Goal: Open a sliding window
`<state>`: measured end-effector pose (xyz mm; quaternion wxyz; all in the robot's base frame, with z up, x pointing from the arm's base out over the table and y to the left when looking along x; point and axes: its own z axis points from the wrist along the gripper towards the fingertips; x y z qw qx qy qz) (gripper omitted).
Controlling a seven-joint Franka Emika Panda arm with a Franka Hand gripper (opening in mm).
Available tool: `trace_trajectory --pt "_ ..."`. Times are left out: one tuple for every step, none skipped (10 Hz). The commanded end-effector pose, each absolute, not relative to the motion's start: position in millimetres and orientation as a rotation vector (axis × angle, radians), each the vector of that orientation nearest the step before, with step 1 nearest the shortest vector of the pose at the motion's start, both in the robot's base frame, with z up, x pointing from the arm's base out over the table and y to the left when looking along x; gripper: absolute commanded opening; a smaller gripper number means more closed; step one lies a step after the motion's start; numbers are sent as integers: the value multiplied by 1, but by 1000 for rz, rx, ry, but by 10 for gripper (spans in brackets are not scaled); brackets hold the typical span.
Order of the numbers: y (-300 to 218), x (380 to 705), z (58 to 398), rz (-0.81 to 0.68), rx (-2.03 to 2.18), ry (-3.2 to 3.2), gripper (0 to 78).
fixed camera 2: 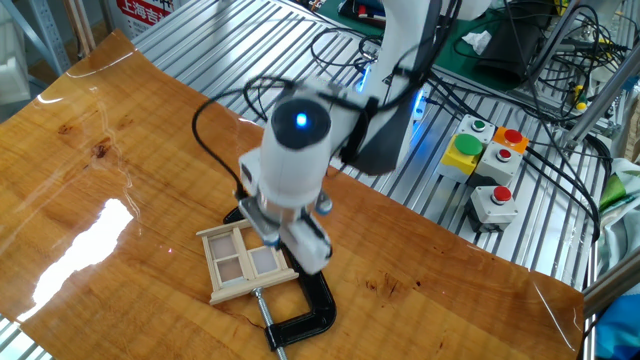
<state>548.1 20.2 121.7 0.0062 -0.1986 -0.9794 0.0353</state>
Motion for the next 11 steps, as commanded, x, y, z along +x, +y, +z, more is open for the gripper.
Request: trace_trajectory --pt "2 524 164 82 -444 -3119 0" --pt "-3 520 174 60 -394 -3135 0" --pt "-6 516 181 57 -346 -3145 0" --pt "-7 515 183 50 -327 -3150 0" --pt "-10 514 188 7 -288 -3152 0" --pt "-11 512 189 2 -262 -3154 0" --pt "-12 510 189 3 -231 -3157 0" --pt "-12 508 190 3 -217 -3158 0" --pt "-13 507 190 3 -209 -3158 0" --pt "-13 507 190 3 -209 -3158 0" --pt "-13 507 190 3 -206 -3154 0"
